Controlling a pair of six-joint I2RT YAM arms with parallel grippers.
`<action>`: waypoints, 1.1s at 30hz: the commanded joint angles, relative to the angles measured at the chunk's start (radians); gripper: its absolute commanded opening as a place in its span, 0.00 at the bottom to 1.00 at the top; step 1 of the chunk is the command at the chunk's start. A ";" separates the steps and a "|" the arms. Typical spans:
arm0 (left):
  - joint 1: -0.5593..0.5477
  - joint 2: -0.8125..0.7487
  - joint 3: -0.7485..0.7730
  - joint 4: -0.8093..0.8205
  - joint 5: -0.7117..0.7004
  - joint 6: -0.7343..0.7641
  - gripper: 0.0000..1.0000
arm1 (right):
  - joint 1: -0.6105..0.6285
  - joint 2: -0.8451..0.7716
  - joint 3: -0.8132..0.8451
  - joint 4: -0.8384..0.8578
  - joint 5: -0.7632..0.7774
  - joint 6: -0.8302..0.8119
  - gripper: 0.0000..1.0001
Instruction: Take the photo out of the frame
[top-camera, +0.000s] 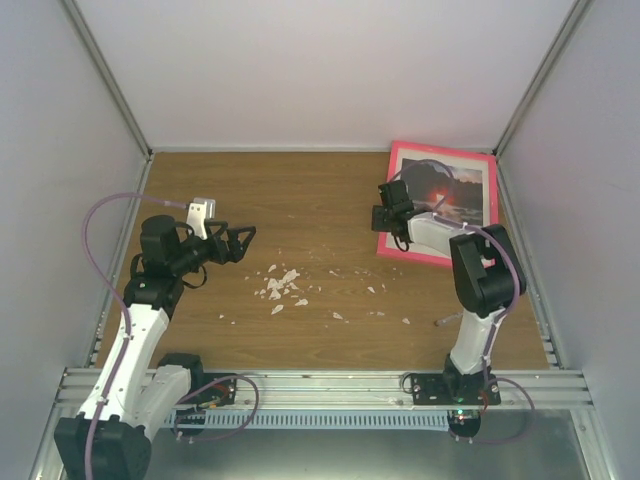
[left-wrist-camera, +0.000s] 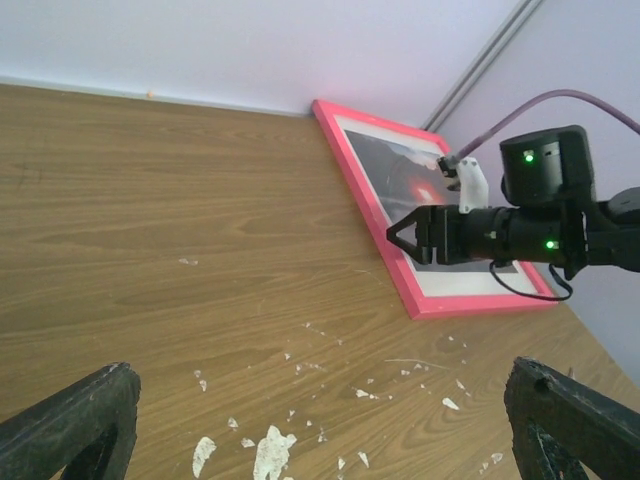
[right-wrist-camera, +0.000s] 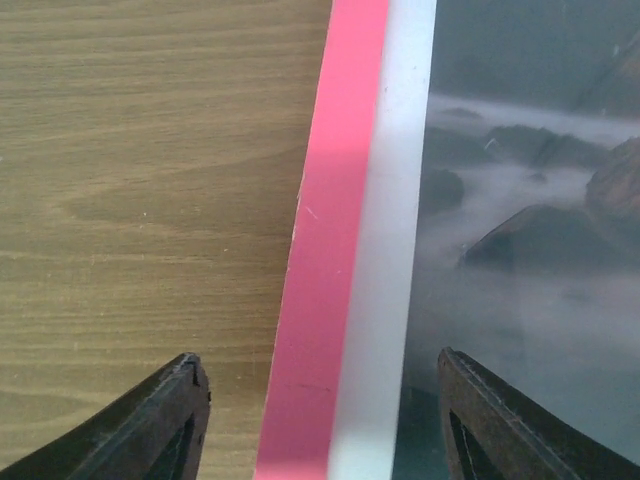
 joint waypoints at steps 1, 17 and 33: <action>0.010 -0.004 -0.013 0.043 0.019 -0.010 0.99 | 0.023 0.058 0.035 -0.015 0.044 0.074 0.61; 0.009 -0.001 -0.021 0.047 0.066 -0.021 0.99 | 0.136 0.103 0.066 -0.079 0.087 0.135 0.21; 0.007 -0.058 -0.098 0.027 0.057 -0.218 0.99 | 0.508 0.002 0.014 -0.108 0.082 0.184 0.05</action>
